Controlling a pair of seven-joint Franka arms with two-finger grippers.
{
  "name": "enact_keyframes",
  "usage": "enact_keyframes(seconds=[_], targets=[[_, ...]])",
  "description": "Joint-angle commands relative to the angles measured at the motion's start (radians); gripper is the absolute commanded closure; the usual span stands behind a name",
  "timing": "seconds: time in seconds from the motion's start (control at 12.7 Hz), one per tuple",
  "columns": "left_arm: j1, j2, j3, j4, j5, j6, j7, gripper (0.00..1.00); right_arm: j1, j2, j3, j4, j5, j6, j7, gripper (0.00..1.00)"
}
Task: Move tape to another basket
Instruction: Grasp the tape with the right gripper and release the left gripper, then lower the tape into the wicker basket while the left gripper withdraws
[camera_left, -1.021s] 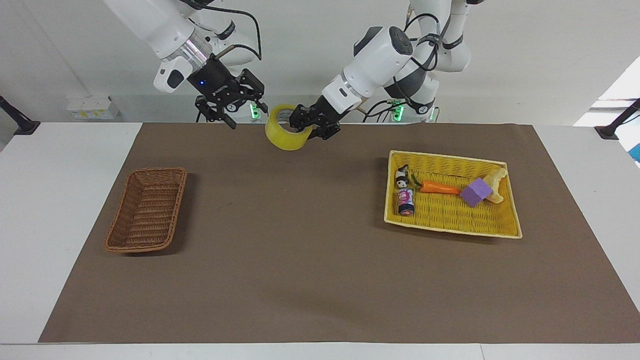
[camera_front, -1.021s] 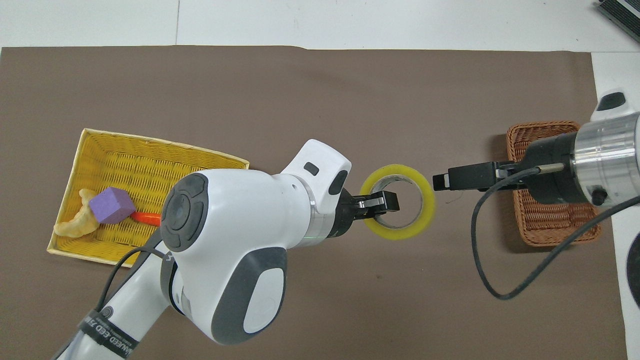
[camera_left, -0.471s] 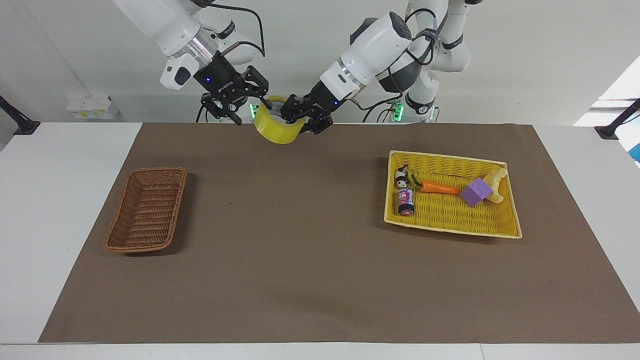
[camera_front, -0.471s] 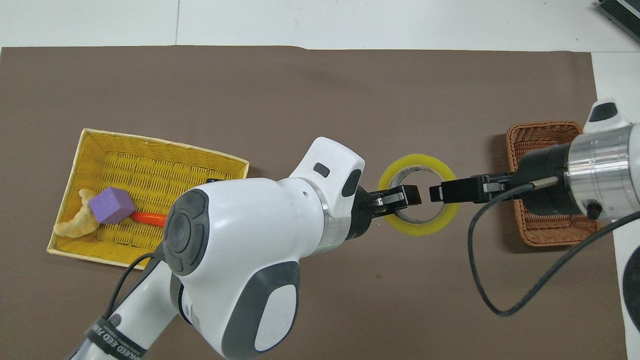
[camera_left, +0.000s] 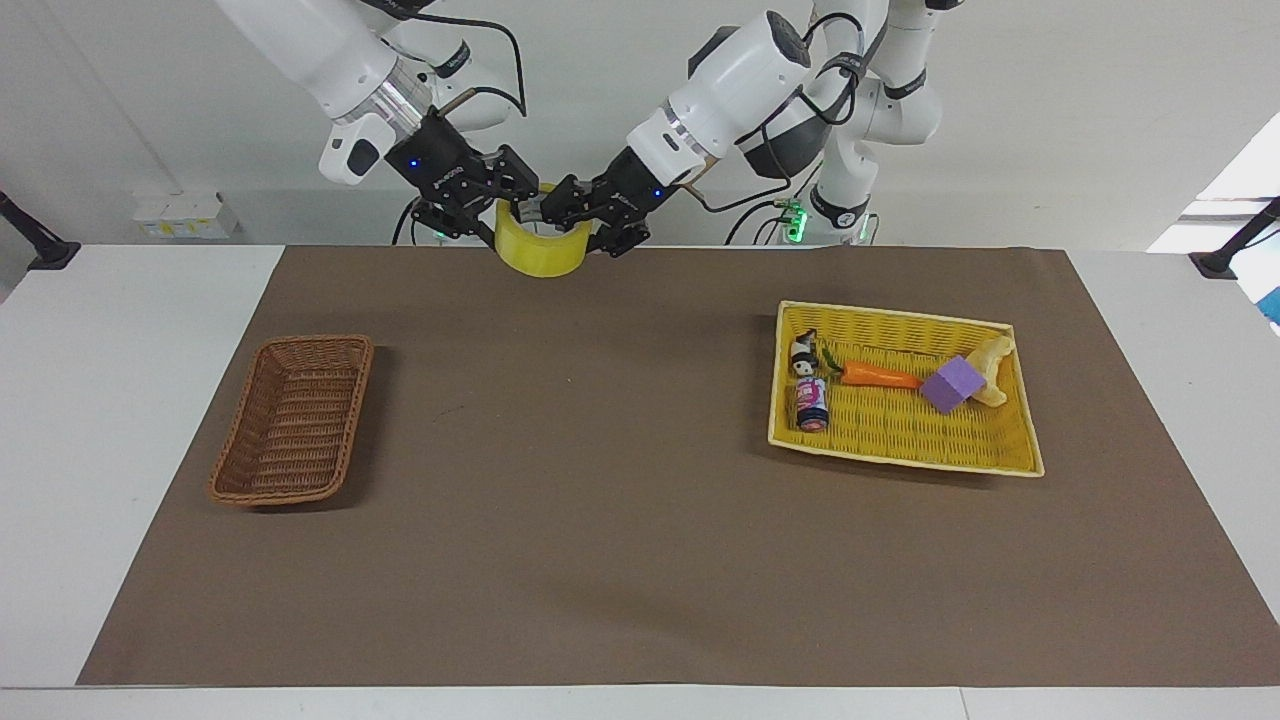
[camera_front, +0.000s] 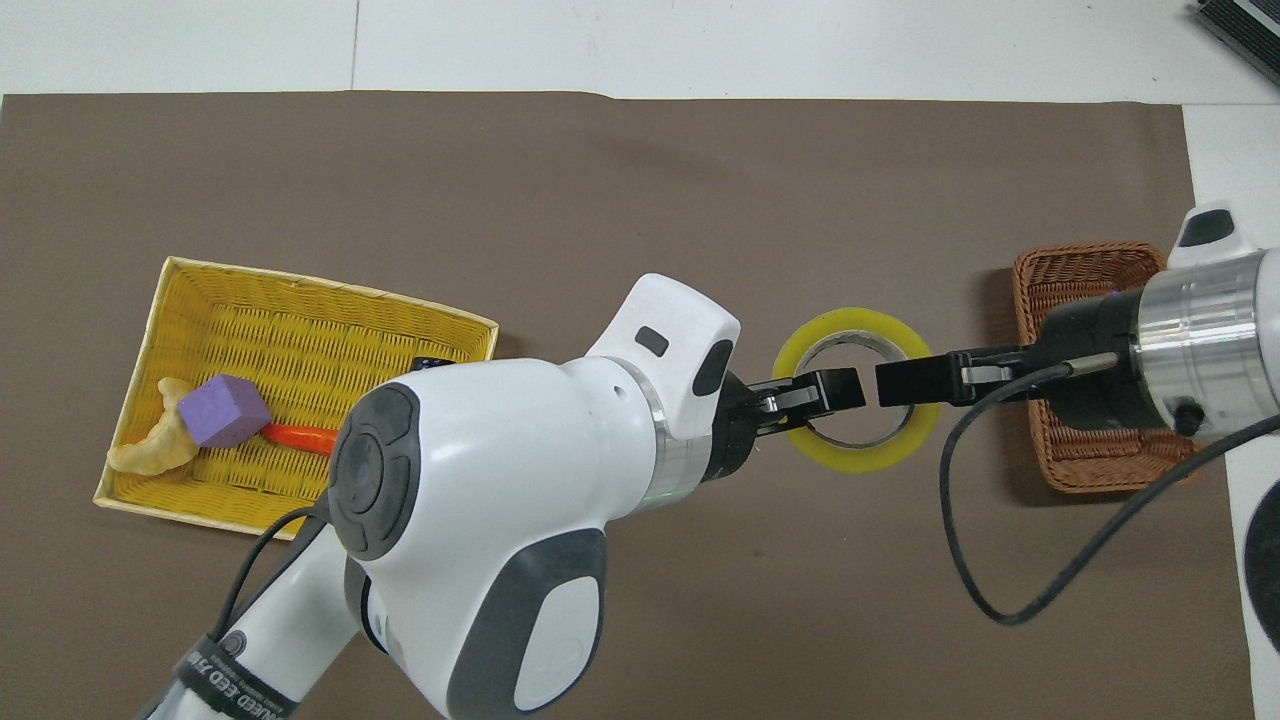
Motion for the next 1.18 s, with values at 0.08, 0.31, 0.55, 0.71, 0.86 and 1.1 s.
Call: enact_keyframes(seconds=[0.08, 0.31, 0.55, 0.71, 0.86, 1.1], targets=[[-0.01, -0.026, 0.012, 0.001, -0.019, 0.007, -0.083, 0.0, -0.021, -0.012, -0.011, -0.011, 0.014, -0.008, -0.035, 1.0], [-0.01, -0.026, 0.012, -0.002, -0.021, 0.011, -0.097, 0.0, -0.032, -0.01, -0.019, -0.008, 0.015, -0.02, -0.042, 1.0], [-0.01, -0.024, 0.012, 0.0, -0.022, 0.024, -0.131, 0.0, -0.041, -0.01, -0.031, -0.008, 0.015, -0.025, -0.055, 1.0], [-0.008, -0.018, 0.012, 0.0, -0.067, 0.089, -0.16, 0.0, -0.081, -0.01, -0.042, -0.008, 0.008, -0.058, -0.122, 1.0], [0.0, -0.029, 0.013, 0.0, -0.09, 0.102, -0.165, 0.0, -0.13, -0.012, -0.042, -0.009, -0.004, -0.082, -0.197, 1.0], [0.023, -0.029, 0.017, 0.013, -0.133, 0.099, -0.168, 0.0, -0.144, -0.015, -0.043, -0.011, -0.012, -0.083, -0.209, 1.0]])
